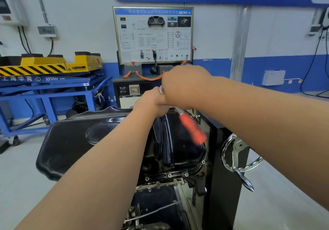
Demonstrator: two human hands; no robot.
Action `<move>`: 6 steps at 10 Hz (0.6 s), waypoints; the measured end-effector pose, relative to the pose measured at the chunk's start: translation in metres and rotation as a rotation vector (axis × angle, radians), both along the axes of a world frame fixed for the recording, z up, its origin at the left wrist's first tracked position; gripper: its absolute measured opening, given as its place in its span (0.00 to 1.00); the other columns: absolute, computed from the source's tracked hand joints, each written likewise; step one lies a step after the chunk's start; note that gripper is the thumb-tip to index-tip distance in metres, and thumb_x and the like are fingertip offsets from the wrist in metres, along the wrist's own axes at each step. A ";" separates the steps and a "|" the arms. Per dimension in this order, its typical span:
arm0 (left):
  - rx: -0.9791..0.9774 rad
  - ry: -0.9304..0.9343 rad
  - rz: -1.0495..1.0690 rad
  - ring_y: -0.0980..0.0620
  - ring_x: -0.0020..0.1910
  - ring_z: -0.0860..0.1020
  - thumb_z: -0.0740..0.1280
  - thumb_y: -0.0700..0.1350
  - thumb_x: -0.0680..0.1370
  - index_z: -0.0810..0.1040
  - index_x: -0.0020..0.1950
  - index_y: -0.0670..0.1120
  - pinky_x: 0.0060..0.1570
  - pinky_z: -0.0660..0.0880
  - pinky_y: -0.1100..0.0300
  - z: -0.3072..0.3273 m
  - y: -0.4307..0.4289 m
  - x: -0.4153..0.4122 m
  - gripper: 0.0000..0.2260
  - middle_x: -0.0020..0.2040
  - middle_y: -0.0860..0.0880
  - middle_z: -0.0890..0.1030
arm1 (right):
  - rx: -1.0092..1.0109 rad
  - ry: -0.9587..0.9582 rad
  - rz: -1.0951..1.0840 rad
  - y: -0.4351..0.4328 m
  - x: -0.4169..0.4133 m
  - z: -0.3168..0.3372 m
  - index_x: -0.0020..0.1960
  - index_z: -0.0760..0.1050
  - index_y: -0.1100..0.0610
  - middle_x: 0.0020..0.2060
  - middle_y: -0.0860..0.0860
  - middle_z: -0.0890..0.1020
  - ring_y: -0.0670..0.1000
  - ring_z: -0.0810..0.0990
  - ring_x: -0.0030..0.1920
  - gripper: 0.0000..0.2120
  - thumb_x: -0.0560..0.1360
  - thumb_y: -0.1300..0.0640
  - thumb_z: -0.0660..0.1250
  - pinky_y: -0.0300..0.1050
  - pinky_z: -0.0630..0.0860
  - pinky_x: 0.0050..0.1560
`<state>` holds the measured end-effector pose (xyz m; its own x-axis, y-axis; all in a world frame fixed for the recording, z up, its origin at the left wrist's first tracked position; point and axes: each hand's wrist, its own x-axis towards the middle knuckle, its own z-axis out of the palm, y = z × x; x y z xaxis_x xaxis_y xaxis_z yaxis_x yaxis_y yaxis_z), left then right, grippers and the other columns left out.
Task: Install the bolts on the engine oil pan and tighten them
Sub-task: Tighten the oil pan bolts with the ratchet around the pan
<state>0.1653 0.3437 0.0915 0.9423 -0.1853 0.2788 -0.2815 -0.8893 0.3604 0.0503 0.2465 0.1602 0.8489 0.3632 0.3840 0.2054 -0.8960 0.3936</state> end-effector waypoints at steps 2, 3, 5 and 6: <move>0.040 -0.126 0.091 0.49 0.34 0.71 0.60 0.45 0.76 0.69 0.35 0.47 0.36 0.68 0.58 -0.003 0.002 -0.001 0.10 0.38 0.47 0.76 | -0.116 -0.049 0.104 -0.002 -0.005 0.006 0.48 0.73 0.58 0.41 0.54 0.73 0.57 0.74 0.50 0.05 0.77 0.63 0.58 0.57 0.71 0.52; 0.005 -0.096 0.102 0.48 0.42 0.75 0.61 0.48 0.76 0.77 0.46 0.46 0.45 0.75 0.55 -0.001 0.003 -0.003 0.08 0.45 0.48 0.79 | -0.118 -0.077 0.028 -0.001 -0.005 0.003 0.40 0.65 0.56 0.31 0.51 0.64 0.55 0.69 0.40 0.10 0.79 0.55 0.58 0.47 0.67 0.33; 0.027 -0.032 0.032 0.45 0.53 0.76 0.62 0.47 0.77 0.76 0.60 0.44 0.56 0.74 0.51 -0.002 0.001 0.011 0.14 0.58 0.45 0.78 | -0.046 -0.059 -0.028 0.003 -0.004 0.000 0.47 0.71 0.53 0.33 0.50 0.66 0.55 0.69 0.41 0.09 0.81 0.51 0.55 0.44 0.62 0.30; 0.031 -0.060 0.089 0.45 0.43 0.74 0.58 0.43 0.77 0.74 0.49 0.40 0.46 0.74 0.54 -0.002 0.003 0.006 0.08 0.50 0.43 0.79 | -0.152 -0.084 0.045 0.003 -0.009 0.007 0.58 0.74 0.56 0.52 0.54 0.76 0.58 0.71 0.58 0.11 0.79 0.61 0.58 0.54 0.70 0.51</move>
<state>0.1717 0.3471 0.0893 0.9374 -0.1105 0.3303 -0.2206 -0.9222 0.3175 0.0417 0.2493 0.1671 0.7978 0.4597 0.3902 0.2049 -0.8153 0.5415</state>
